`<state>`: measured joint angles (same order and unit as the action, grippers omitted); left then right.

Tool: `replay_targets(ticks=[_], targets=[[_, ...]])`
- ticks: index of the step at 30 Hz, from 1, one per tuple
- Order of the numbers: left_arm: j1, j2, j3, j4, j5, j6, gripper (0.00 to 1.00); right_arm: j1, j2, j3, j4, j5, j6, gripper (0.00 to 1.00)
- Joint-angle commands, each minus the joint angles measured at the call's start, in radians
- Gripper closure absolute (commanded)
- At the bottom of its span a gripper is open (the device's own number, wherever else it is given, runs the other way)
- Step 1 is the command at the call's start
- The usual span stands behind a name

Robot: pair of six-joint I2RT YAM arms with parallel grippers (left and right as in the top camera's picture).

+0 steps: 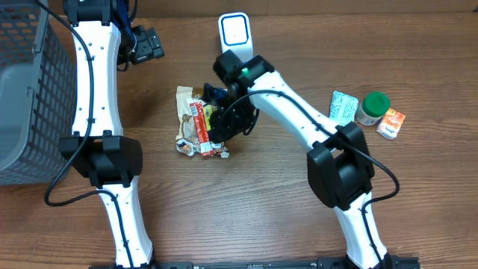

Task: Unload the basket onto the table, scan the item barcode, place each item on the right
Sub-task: 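Move the right gripper left and grasp the yellow bar in the snack bag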

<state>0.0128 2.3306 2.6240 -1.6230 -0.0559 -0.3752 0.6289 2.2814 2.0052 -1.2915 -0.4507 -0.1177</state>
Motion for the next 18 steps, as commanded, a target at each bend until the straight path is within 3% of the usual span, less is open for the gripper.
replay_targets(ticks=[1,18], targets=[[-0.007,0.005,-0.002,0.004,0.004,-0.014,0.00,0.000,0.019,-0.003,0.014,0.015,0.029,0.59],[-0.007,0.005,-0.002,0.004,0.005,-0.014,0.00,-0.003,0.027,-0.073,0.196,0.016,0.108,0.58]])
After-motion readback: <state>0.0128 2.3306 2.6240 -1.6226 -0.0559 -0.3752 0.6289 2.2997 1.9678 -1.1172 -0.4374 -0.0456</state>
